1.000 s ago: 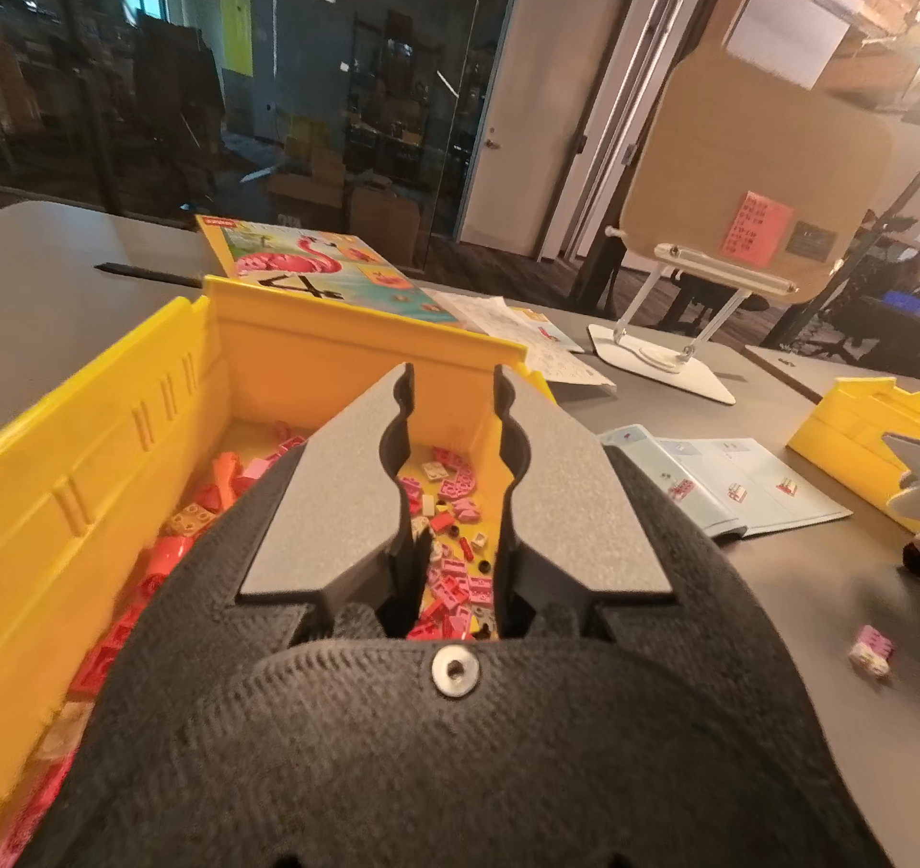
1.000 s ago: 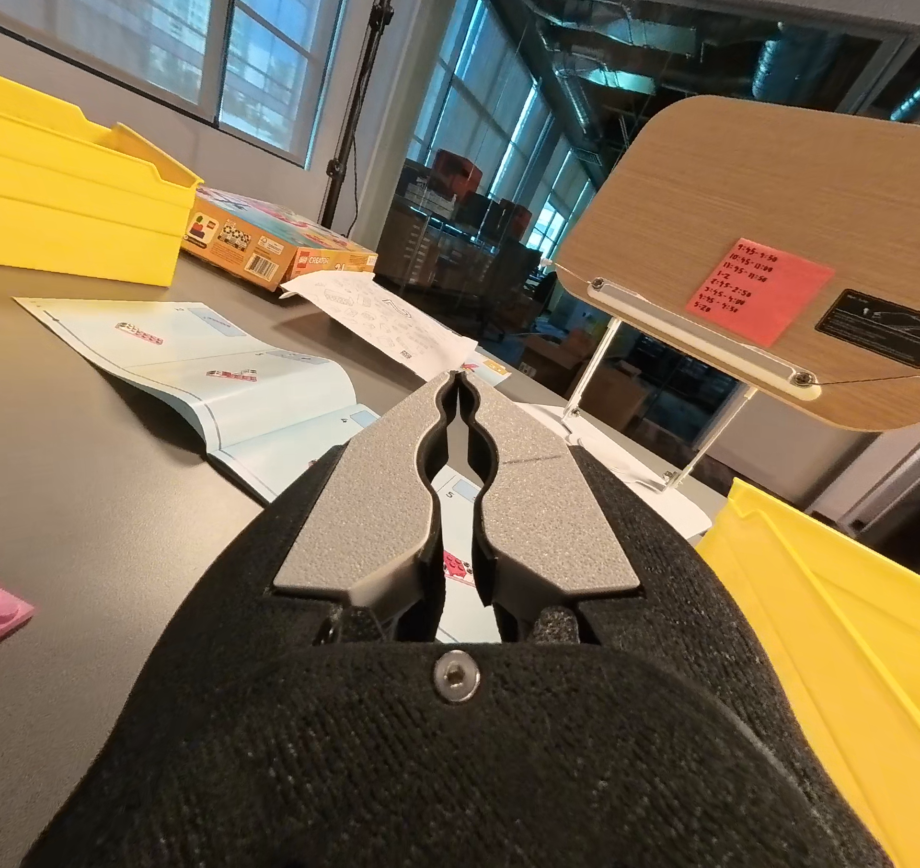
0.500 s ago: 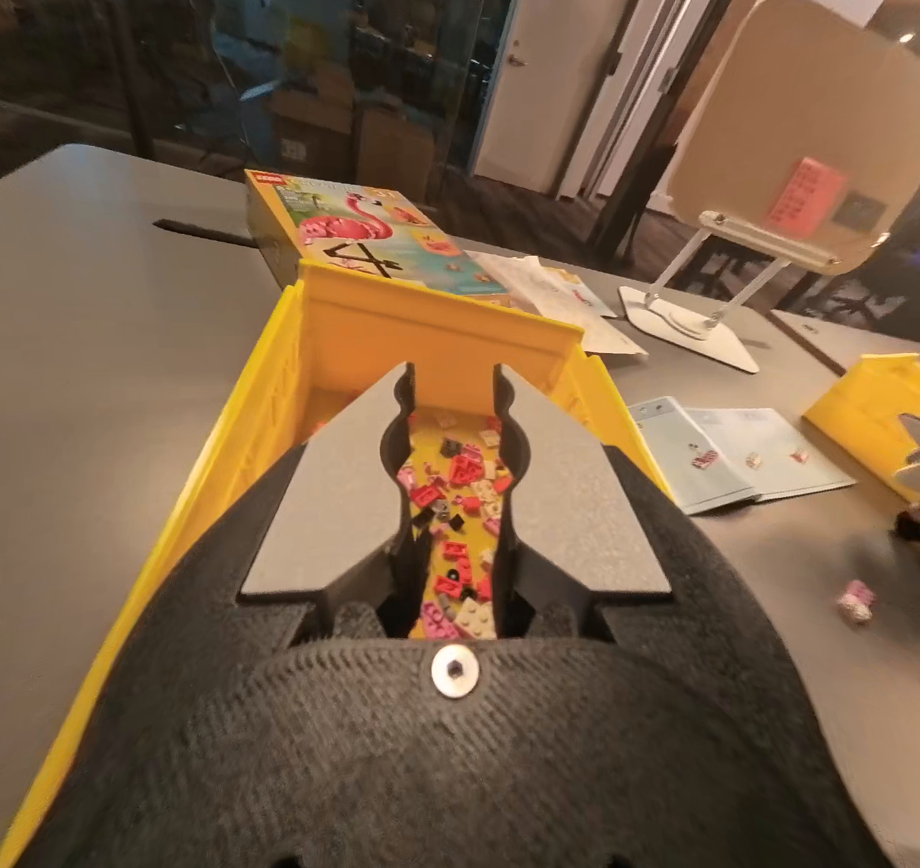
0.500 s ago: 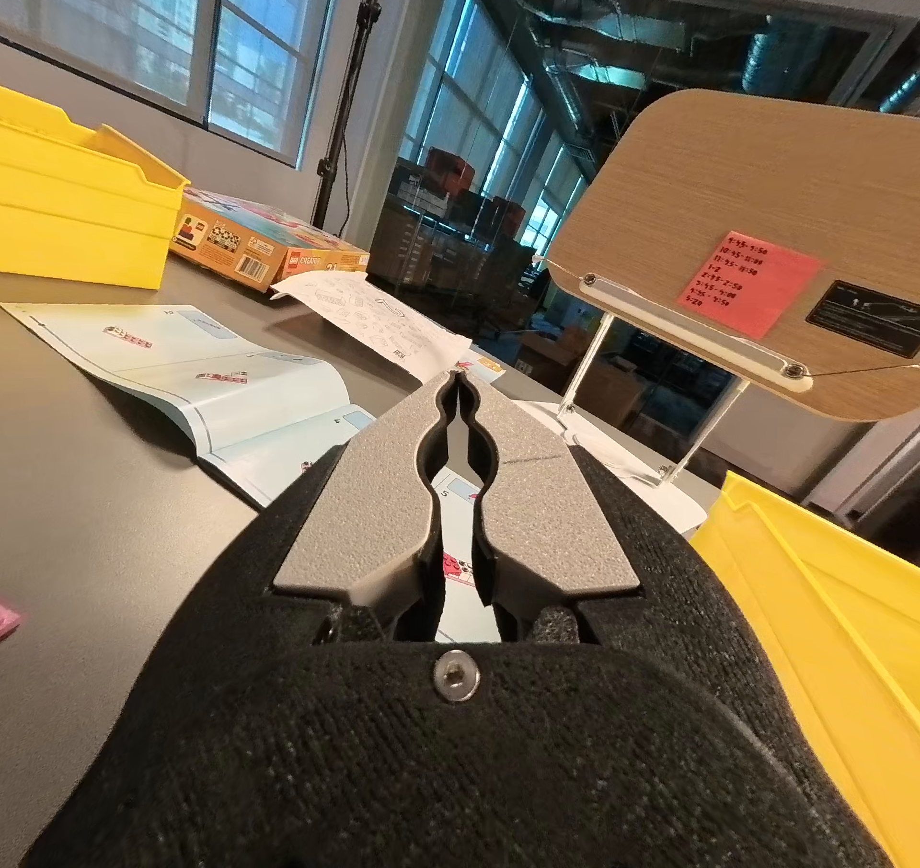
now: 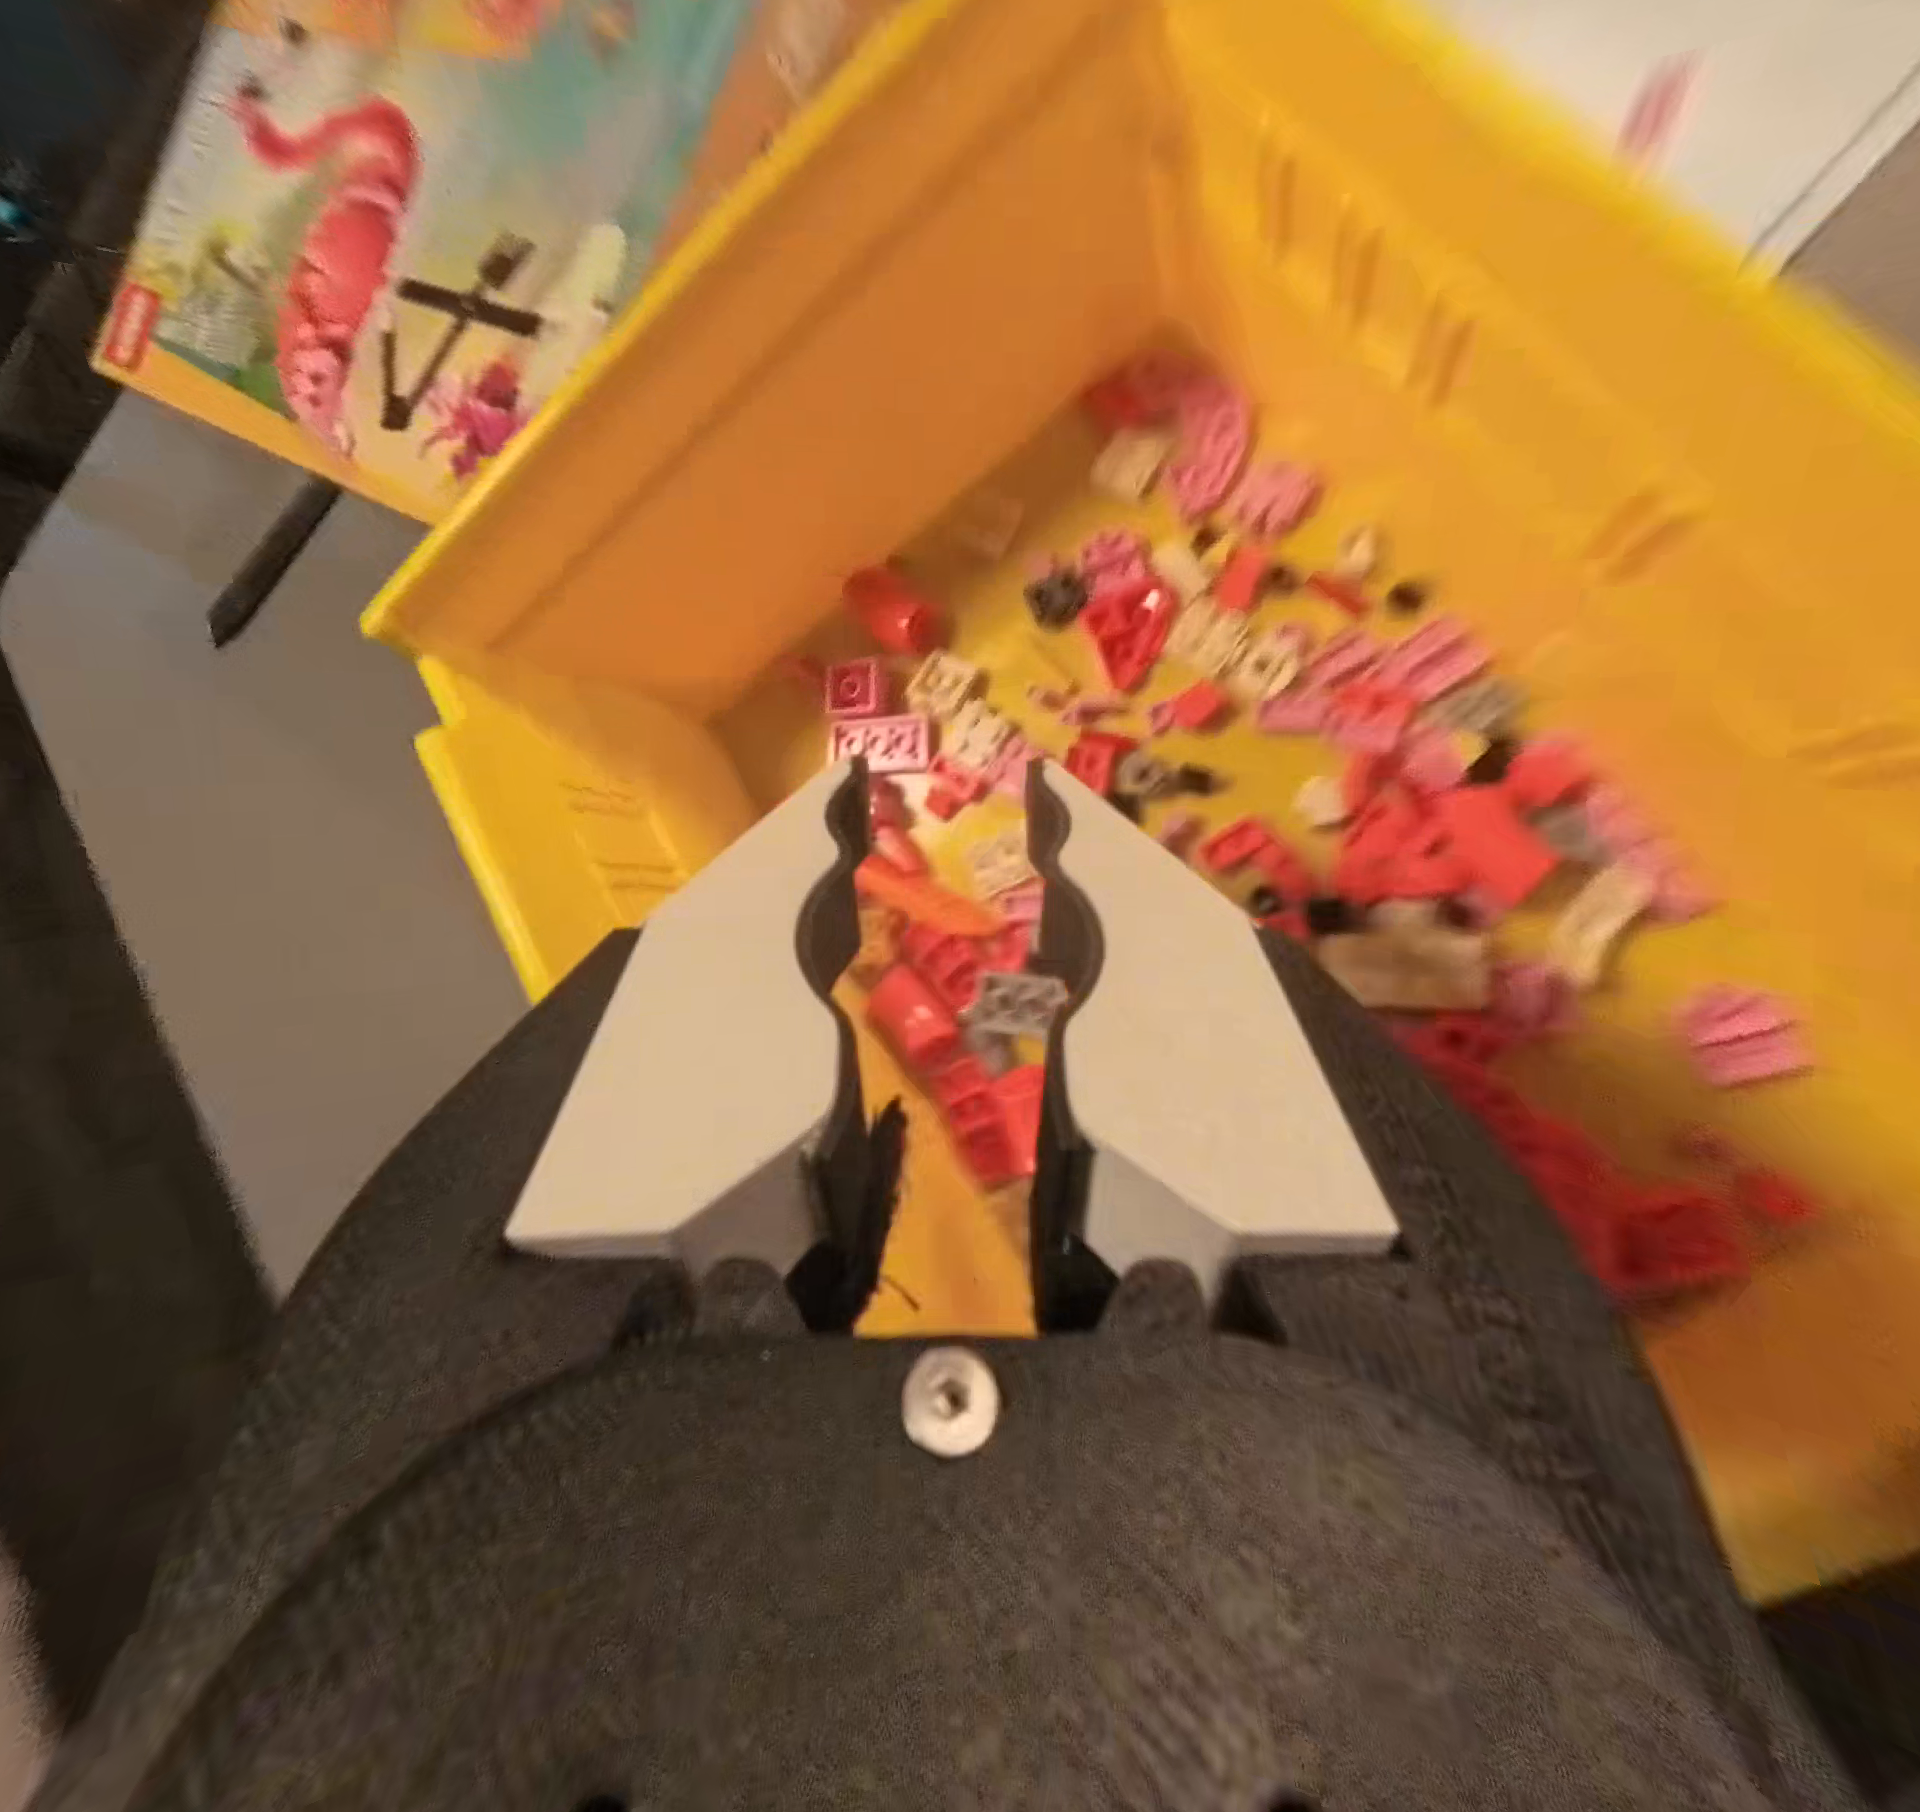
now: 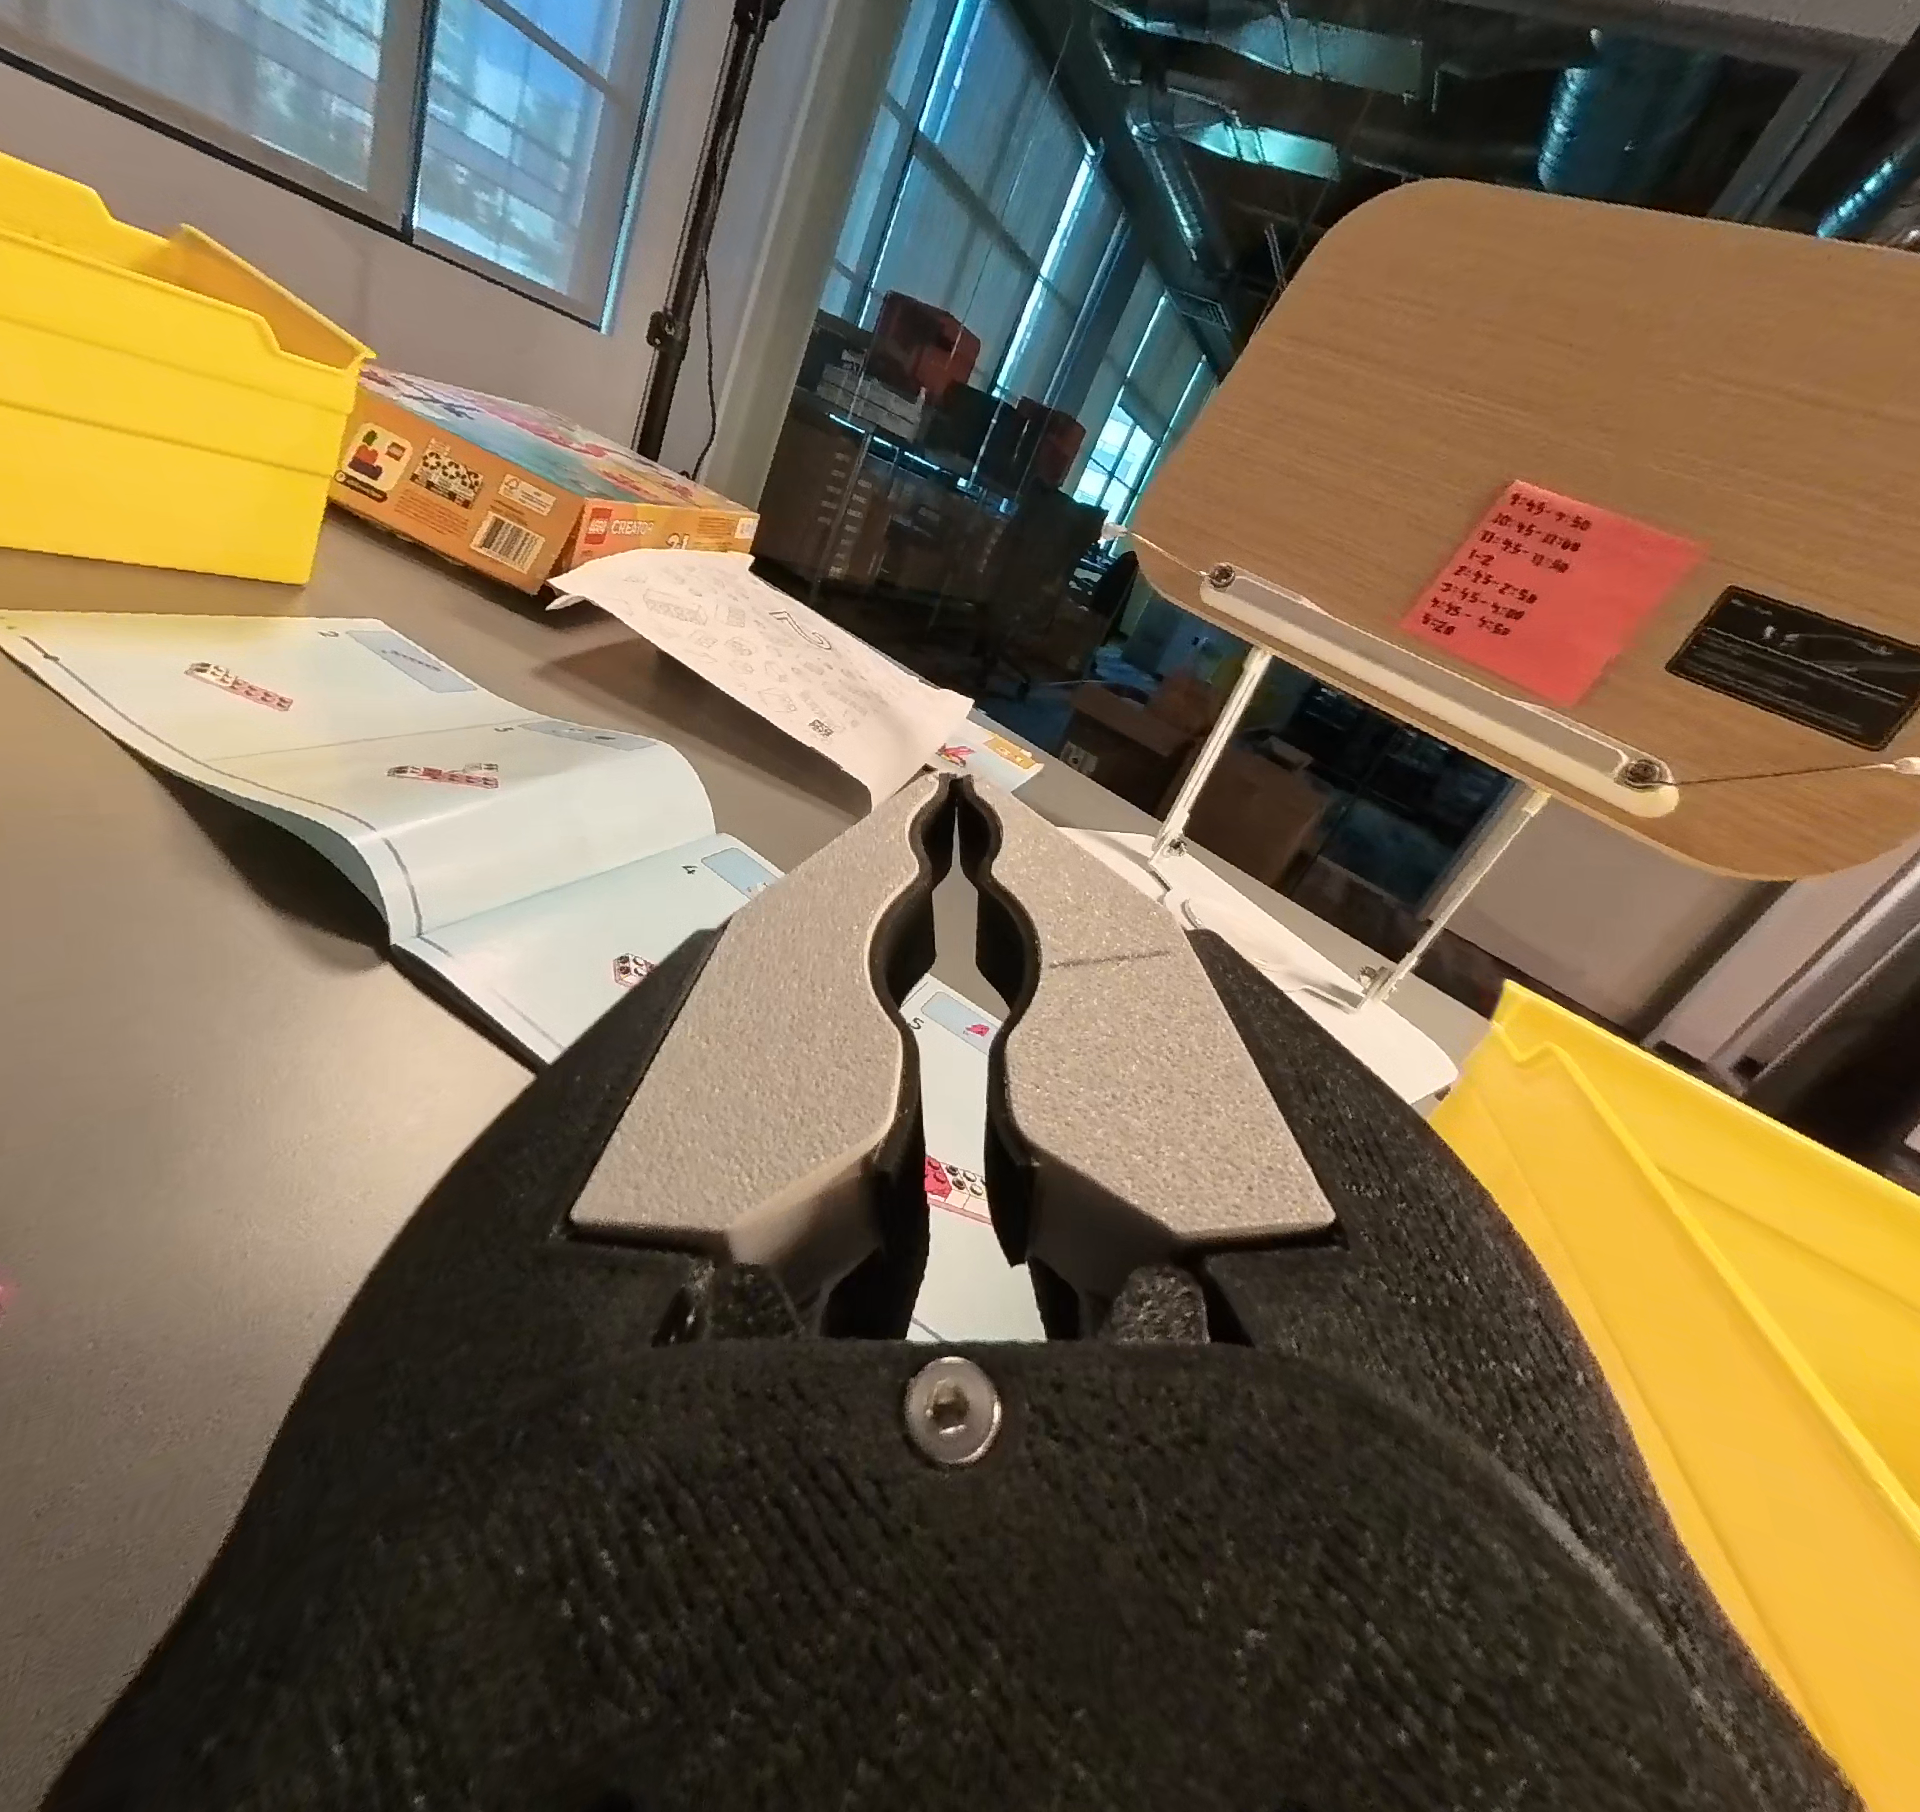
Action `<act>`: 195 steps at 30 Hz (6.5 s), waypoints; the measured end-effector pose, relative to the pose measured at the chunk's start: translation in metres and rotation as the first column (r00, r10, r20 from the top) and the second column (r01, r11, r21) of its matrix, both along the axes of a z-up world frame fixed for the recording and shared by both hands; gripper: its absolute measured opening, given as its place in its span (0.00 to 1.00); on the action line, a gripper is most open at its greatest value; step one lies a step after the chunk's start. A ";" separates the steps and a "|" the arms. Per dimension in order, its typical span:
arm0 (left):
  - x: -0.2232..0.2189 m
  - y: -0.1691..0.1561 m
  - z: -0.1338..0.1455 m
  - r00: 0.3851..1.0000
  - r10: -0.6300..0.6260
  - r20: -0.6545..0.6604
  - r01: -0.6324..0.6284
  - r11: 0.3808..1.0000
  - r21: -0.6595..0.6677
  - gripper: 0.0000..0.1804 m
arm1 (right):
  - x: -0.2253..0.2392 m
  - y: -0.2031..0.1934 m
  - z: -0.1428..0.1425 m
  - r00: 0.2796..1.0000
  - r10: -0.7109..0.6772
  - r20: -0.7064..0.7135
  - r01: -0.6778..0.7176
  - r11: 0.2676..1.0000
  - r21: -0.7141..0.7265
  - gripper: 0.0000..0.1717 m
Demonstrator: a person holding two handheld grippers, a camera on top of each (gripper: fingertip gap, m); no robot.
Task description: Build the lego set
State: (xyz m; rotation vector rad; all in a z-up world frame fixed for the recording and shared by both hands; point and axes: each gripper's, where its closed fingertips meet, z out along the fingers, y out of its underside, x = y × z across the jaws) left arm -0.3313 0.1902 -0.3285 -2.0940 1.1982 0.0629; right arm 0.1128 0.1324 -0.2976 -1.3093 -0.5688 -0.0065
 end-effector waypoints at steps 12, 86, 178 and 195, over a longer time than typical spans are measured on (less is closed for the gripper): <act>-0.014 0.020 -0.071 0.857 -0.329 -0.397 0.153 0.897 -0.415 0.15 | 0.000 0.000 -0.001 1.000 -0.003 0.006 0.003 1.000 -0.001 0.00; 0.342 -0.159 -0.049 0.698 -0.591 0.404 0.599 0.791 0.124 0.35 | -0.048 -0.081 -0.092 0.910 0.369 -0.191 -0.321 0.331 -0.887 0.03; 0.340 -0.168 -0.068 0.717 -0.566 0.406 0.633 0.774 -0.039 0.09 | -0.098 -0.107 -0.085 0.631 0.775 -0.046 -0.559 0.412 -0.719 0.08; 0.342 -0.169 -0.065 0.705 -0.569 0.423 0.637 0.771 -0.025 0.09 | -0.108 -0.111 -0.081 0.616 0.787 -0.042 -0.576 0.413 -0.706 0.08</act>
